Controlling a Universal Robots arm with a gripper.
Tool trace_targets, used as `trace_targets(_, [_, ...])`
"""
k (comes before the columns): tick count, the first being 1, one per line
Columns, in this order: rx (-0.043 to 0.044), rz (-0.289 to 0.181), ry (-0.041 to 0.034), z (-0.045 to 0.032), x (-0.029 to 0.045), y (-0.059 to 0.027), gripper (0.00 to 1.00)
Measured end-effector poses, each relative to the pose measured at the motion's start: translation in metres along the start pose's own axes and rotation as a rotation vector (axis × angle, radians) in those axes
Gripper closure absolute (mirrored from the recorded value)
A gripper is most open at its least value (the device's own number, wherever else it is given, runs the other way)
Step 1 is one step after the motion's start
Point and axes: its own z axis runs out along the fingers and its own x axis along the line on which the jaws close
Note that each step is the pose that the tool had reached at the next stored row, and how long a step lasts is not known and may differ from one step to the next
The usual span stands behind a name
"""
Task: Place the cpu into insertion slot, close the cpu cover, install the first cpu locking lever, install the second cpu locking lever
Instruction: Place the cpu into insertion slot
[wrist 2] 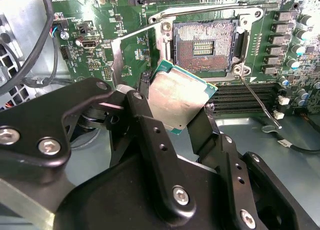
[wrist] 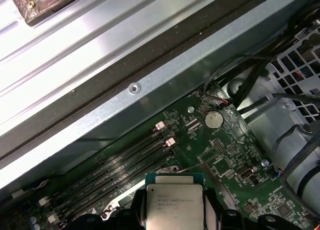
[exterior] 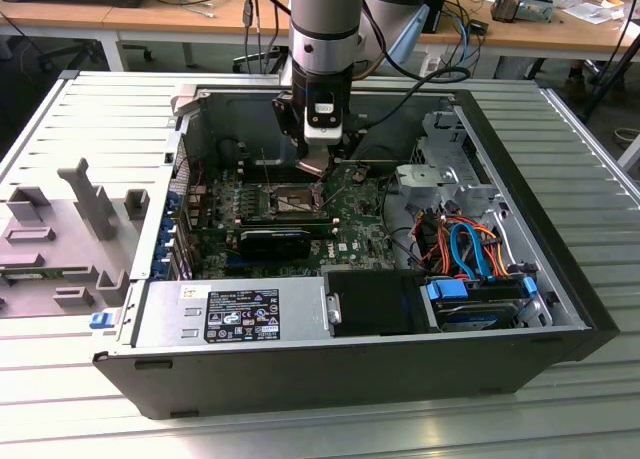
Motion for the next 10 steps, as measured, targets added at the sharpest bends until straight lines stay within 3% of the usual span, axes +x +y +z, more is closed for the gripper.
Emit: trace_targets(10, [-0.0002, 0.011, -0.0010, 0.0000, 0.0000, 0.0000, 0.45])
